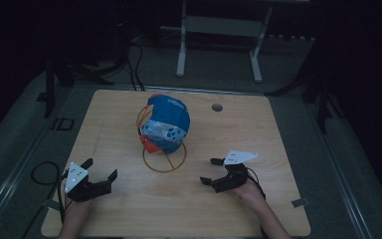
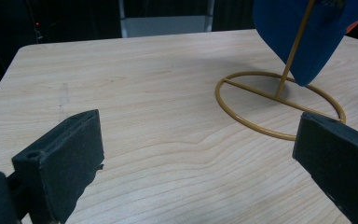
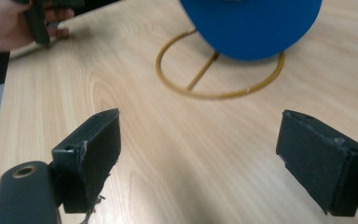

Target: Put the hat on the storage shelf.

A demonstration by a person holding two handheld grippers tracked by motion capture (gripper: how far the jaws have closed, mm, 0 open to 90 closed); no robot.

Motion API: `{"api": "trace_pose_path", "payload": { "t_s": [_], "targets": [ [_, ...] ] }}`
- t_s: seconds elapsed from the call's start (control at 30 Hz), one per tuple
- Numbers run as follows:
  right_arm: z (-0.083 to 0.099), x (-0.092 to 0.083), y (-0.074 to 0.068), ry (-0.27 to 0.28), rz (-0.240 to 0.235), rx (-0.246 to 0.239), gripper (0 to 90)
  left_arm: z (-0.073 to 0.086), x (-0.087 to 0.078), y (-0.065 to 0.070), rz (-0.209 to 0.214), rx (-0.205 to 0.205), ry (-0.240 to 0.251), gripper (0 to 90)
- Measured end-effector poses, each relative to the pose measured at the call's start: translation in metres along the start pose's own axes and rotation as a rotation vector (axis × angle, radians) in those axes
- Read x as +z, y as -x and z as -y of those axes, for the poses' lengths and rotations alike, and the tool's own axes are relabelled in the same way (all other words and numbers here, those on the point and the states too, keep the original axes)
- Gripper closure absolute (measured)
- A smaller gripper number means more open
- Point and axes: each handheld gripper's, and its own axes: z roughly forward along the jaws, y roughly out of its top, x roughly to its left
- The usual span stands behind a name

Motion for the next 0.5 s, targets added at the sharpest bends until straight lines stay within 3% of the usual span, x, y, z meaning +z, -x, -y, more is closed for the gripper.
{"api": "trace_pose_path", "payload": {
  "t_s": [0.33, 0.5],
  "targets": [
    [0.019, -0.002, -0.002, -0.055, -0.003, -0.018, 13.7, 0.0, 0.0, 0.0, 0.0, 0.003, -0.005, 2.4],
    [0.029, -0.009, 0.0, -0.082, 0.031, -0.029, 13.6, 0.001, 0.001, 0.001, 0.001, 0.006, -0.006, 2.4]
  ]
}}
